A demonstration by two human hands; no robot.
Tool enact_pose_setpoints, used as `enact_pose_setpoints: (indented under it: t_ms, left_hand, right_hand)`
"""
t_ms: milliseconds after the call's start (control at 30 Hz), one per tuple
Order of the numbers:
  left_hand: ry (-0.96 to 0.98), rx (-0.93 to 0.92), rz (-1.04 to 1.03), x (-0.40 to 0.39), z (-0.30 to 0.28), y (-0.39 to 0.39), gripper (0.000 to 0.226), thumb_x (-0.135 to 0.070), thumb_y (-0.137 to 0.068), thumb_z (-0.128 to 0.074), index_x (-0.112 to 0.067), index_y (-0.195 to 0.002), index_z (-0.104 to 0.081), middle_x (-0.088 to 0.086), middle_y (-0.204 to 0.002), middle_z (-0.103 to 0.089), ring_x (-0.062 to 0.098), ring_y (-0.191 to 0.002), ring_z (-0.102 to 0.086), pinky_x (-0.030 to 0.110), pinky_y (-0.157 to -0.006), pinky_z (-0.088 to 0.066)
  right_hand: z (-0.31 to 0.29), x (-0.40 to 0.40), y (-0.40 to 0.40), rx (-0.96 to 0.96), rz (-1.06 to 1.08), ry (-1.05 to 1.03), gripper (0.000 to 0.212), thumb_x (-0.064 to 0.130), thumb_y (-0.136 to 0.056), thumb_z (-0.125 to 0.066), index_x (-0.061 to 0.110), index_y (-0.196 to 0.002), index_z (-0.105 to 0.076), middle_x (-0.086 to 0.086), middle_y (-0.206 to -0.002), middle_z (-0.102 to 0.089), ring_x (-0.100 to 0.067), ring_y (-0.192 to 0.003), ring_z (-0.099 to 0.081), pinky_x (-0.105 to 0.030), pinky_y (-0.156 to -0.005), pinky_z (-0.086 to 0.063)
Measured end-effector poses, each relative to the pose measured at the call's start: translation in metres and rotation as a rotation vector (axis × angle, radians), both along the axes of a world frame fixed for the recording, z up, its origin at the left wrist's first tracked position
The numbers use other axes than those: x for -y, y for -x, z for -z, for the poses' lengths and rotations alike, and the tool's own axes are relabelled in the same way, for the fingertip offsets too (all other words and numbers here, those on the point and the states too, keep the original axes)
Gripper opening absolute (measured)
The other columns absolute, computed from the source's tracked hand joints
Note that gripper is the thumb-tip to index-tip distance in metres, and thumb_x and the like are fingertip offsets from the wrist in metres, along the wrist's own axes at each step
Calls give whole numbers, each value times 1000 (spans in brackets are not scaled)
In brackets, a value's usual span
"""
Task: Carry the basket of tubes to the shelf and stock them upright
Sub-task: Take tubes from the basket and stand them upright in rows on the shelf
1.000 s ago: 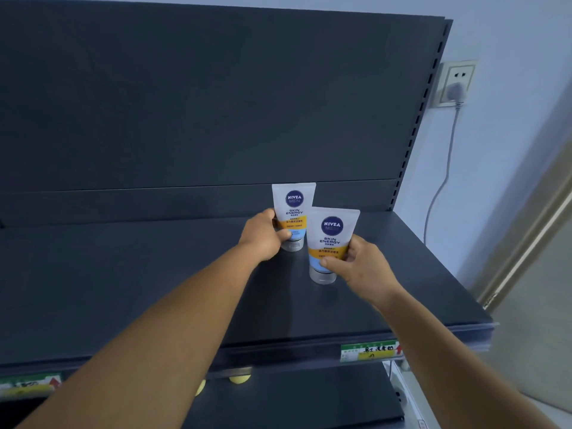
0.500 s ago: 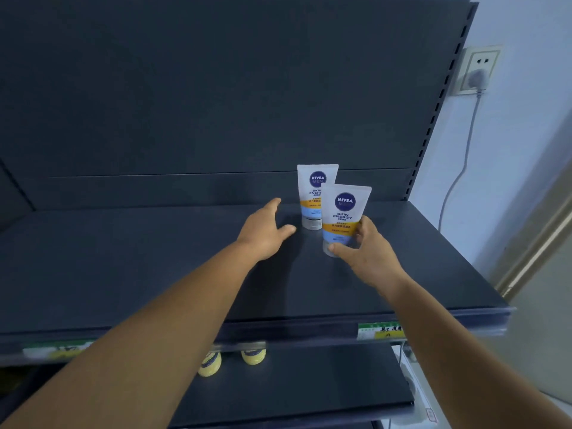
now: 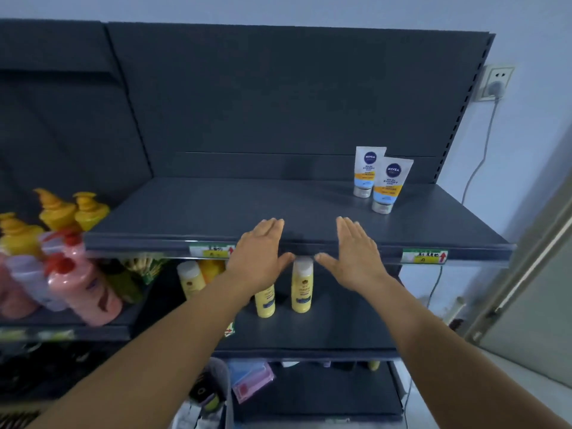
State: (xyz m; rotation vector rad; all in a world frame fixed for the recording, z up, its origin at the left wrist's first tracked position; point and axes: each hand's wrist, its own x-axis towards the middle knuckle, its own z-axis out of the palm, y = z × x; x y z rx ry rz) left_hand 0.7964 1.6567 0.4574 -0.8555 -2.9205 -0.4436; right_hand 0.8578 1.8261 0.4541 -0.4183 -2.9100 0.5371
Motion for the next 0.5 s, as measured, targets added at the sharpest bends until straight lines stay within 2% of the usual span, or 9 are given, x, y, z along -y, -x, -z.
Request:
enact_pose_setpoints:
  t_ms: [300,500]
  left_hand:
    - [68,138,-169,147,63,-71,73,-42,-96,-48,-13,-153,-12,4,-159,-15,21,-145,-19,35,-116,-20]
    - [92,239,-245,209,110,-88,75,-41,-96,-47,-12,-153,-7,4,-160,-12,19,-148,-10,36,-118,-19]
  right_hand:
    - [66,141,-40,136,-210,22,84,46,-95,-50,13,-154,-1,-3,-162,-3,-20,-150,1,-40,-120,-8]
    - [112,207,-44,236,-338,51,84,46,-95,-51,13,-154,-1,-3,-162,-2,-20,-150,1,-40,-120,-8]
